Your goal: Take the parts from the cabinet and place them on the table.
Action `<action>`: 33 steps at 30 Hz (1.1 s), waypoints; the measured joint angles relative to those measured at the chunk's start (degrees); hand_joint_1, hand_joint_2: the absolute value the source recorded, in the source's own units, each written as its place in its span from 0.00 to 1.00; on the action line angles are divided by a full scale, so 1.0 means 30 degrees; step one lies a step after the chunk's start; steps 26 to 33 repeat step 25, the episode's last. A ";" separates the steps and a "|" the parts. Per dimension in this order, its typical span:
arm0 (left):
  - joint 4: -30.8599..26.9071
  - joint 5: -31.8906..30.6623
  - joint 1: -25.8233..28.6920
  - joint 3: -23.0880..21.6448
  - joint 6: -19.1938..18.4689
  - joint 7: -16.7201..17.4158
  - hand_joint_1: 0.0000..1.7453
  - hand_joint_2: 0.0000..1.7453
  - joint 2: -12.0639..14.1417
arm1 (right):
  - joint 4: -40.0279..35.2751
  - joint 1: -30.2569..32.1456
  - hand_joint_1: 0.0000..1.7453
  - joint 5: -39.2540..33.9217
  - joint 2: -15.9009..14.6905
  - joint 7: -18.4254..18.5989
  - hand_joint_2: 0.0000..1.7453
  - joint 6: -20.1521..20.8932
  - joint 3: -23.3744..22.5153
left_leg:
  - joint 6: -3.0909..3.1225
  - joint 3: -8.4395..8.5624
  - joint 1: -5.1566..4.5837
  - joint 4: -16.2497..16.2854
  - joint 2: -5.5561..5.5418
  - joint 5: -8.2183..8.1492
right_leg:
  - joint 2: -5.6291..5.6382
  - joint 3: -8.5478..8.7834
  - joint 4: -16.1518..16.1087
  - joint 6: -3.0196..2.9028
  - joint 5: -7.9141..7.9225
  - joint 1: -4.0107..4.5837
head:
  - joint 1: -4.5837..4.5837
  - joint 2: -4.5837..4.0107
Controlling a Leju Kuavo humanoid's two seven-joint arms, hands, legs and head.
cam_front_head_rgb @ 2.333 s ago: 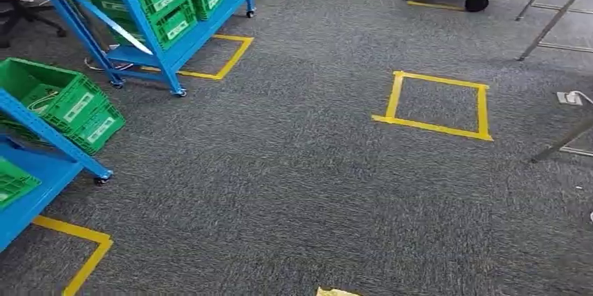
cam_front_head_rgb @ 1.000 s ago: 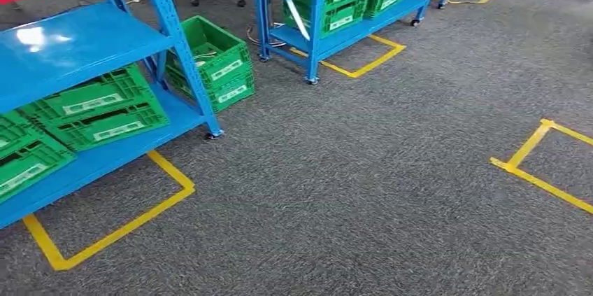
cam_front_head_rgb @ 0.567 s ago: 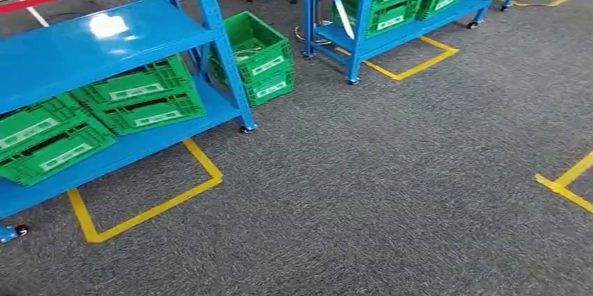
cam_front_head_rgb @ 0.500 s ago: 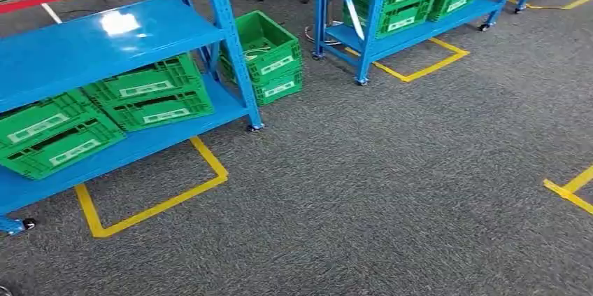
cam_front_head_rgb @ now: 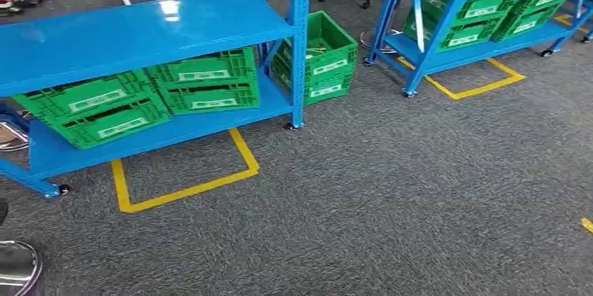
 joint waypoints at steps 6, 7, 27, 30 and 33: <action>-0.0131 0.0299 0.0045 -0.0007 0.0153 0.0087 0.00 0.00 0.0007 | -0.0029 -0.0011 0.00 0.0087 0.0073 -0.0299 0.00 -0.0540 -0.0007 | -0.0555 -0.0200 0.0022 0.0201 -0.1389 0.0109 | 0.1482 0.2390 -0.5644 0.0000 0.2389 -0.0353 | -0.0007 0.0000; -0.0131 0.0313 0.0078 -0.0015 0.0168 0.0087 0.00 0.00 0.0007 | -0.0029 -0.0032 0.00 0.0102 0.0066 -0.0343 0.00 -0.0620 -0.0007 | -0.0684 -0.0269 0.0073 0.0118 -0.1622 0.0203 | 0.1302 0.2391 -0.5607 -0.0133 0.2389 -0.0263 | -0.0015 0.0000; -0.0197 0.0576 0.0177 -0.0022 0.0102 0.0000 0.00 0.00 0.0000 | -0.0160 -0.0172 0.00 0.0320 0.0066 -0.0591 0.00 -0.0794 -0.0007 | -0.0049 0.0083 -0.0109 -0.0082 0.1324 -0.0066 | -0.1075 0.2767 -0.5520 -0.0050 0.1957 0.0093 | -0.0130 0.0000; -0.0197 0.0576 0.0177 -0.0022 0.0102 0.0000 0.00 0.00 0.0000 | -0.0160 -0.0172 0.00 0.0320 0.0066 -0.0591 0.00 -0.0794 -0.0007 | -0.0049 0.0083 -0.0109 -0.0082 0.1324 -0.0066 | -0.1075 0.2767 -0.5520 -0.0050 0.1957 0.0093 | -0.0130 0.0000; -0.0197 0.0576 0.0177 -0.0022 0.0102 0.0000 0.00 0.00 0.0000 | -0.0160 -0.0172 0.00 0.0320 0.0066 -0.0591 0.00 -0.0794 -0.0007 | -0.0049 0.0083 -0.0109 -0.0082 0.1324 -0.0066 | -0.1075 0.2767 -0.5520 -0.0050 0.1957 0.0093 | -0.0130 0.0000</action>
